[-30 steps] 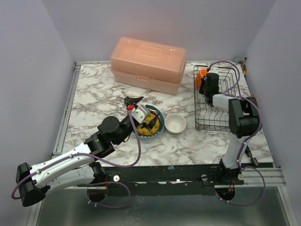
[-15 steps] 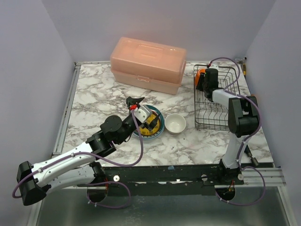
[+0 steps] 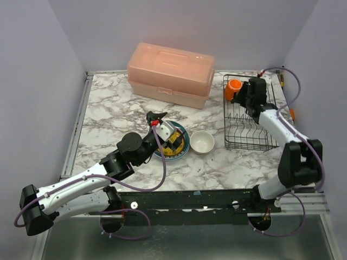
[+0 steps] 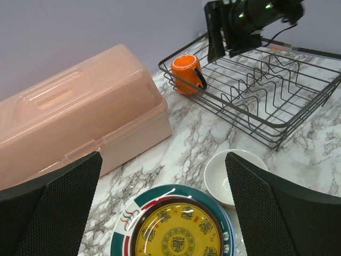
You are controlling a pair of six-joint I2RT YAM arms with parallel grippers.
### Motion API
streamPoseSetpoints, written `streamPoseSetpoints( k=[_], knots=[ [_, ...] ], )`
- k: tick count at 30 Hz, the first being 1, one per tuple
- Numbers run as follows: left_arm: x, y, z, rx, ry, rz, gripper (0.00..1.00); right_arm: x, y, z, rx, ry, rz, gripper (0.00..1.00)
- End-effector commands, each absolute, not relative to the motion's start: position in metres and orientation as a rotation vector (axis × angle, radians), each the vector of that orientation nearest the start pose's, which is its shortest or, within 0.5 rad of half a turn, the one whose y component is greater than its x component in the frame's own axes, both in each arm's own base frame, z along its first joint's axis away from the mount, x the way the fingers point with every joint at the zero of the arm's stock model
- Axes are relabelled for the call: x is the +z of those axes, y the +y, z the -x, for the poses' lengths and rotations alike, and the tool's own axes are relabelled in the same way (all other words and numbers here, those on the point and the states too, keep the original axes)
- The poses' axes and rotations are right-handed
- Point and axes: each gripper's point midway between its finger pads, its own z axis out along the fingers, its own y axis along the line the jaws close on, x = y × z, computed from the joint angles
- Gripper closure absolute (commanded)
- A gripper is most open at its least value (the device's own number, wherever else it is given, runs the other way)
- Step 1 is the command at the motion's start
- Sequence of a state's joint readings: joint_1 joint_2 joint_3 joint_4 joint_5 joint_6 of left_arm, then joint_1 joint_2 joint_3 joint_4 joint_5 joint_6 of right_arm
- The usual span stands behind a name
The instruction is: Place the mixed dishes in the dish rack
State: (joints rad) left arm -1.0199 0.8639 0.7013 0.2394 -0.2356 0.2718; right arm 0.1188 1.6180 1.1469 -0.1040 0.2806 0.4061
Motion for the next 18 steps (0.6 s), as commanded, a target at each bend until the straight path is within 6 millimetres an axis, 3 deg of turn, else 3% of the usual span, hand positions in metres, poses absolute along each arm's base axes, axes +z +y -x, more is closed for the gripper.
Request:
streamPoseSetpoints(
  k=[1,4,7,12,18],
  knots=[
    [0.321,-0.267,-0.227,-0.421,1.327,-0.725,0.02,0.142,0.04,-0.395,0.115,2.155,-0.557,0.38],
    [0.314,-0.27,-0.226,-0.415,1.334,-0.746,0.02,0.148,0.066,-0.353,0.284,2.184,-0.49,0.38],
    [0.305,-0.276,-0.23,-0.395,1.342,-0.769,0.02,0.164,0.073,-0.326,0.36,2.173,-0.412,0.37],
    [0.284,-0.292,-0.231,-0.411,1.39,-0.81,0.02,0.195,0.08,-0.304,0.424,2.118,-0.292,0.35],
    [0.263,-0.311,-0.231,-0.493,1.485,-0.754,0.02,0.209,0.069,-0.289,0.367,2.088,-0.256,0.34]
  ],
)
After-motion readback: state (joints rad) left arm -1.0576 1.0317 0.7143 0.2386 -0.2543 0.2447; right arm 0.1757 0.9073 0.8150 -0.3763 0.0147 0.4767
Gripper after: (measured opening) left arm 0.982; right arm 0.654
